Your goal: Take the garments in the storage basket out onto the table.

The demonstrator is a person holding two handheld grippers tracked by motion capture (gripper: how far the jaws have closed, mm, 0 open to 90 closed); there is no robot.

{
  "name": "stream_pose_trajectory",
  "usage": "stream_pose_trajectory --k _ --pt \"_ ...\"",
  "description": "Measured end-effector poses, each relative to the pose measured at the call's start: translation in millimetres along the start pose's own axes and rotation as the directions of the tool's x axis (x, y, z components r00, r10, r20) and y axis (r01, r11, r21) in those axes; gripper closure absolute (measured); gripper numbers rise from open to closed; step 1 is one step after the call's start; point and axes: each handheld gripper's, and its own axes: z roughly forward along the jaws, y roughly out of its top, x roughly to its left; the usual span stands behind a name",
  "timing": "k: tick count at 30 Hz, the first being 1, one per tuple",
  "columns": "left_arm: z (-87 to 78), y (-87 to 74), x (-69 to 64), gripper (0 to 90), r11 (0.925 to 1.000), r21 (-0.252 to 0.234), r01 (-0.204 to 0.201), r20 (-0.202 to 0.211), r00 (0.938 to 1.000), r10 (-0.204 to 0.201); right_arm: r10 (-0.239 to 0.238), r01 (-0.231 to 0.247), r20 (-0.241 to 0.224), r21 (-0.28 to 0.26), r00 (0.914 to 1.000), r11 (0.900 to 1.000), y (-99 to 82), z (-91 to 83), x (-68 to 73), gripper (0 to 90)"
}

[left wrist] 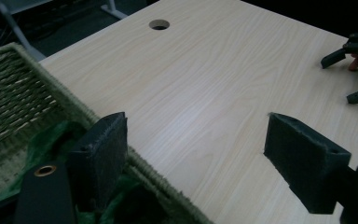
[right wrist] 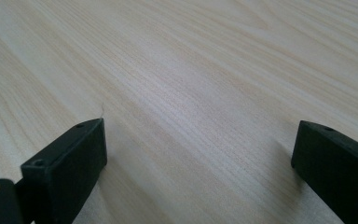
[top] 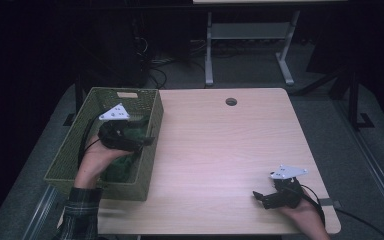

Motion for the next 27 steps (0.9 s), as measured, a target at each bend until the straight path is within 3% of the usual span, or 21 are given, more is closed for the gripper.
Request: stream_pose_trajectory --k 13,27 --pt "-6.5 -14.6 17.1 24.3 0.9994 0.029 0.019 -0.050 0.9986 -0.017 0.001 -0.001 0.000 0.000 1.0000 1.0000 0.0 0.0 0.0 3.0" --pt "-15.1 -33.5 38.2 31.7 0.9963 0.071 0.049 -0.118 0.9922 -0.041 0.000 0.000 0.000 0.000 1.0000 1.0000 0.0 0.0 0.0 3.0"
